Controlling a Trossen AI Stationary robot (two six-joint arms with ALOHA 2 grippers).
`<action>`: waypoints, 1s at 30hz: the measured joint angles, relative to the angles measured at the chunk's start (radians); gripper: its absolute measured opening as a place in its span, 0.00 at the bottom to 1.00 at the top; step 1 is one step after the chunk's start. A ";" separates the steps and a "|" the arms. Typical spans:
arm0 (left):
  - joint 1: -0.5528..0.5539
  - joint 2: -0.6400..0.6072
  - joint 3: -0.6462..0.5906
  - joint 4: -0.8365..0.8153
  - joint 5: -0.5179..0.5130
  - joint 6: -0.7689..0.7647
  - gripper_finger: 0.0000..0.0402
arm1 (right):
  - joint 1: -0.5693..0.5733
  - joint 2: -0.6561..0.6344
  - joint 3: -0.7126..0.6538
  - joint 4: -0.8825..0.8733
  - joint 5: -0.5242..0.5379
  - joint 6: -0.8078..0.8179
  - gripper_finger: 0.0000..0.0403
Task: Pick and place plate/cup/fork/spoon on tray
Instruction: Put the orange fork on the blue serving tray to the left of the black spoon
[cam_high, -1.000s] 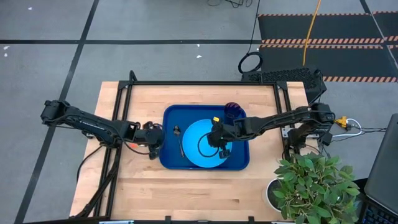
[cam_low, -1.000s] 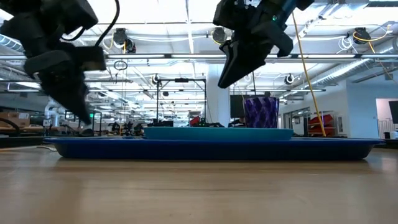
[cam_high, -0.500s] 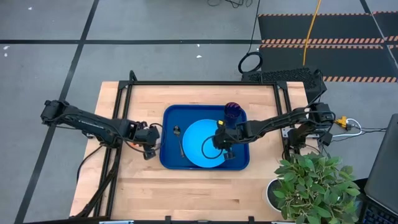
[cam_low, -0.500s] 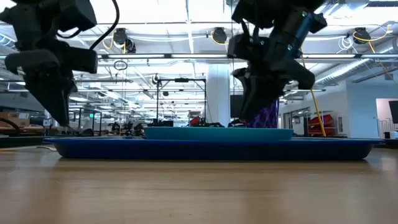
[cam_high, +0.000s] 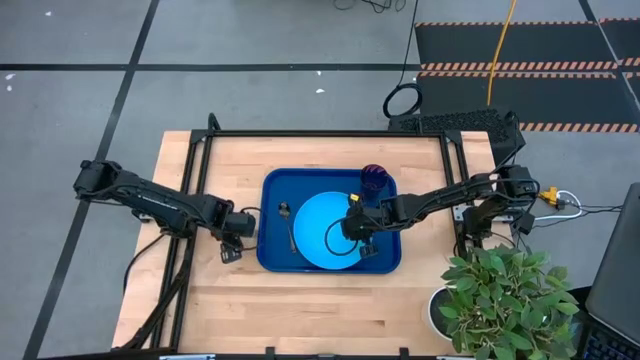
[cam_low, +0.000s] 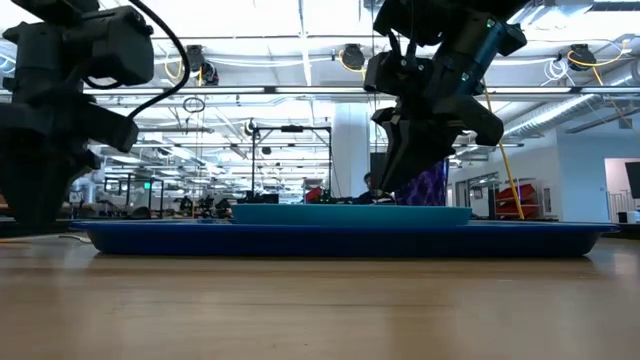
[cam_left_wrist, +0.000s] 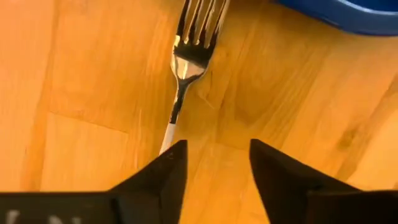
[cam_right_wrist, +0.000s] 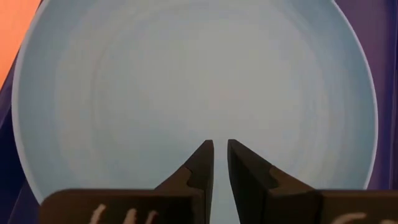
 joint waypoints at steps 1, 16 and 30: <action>0.000 0.002 0.000 0.000 0.000 0.011 0.48 | 0.000 0.000 0.000 0.000 0.000 -0.001 0.10; 0.005 0.014 0.000 -0.024 -0.136 0.027 0.57 | 0.001 0.000 0.000 -0.001 -0.002 -0.001 0.10; 0.068 0.101 -0.048 0.043 -0.091 -0.019 0.54 | 0.004 0.000 0.000 -0.006 -0.004 0.007 0.10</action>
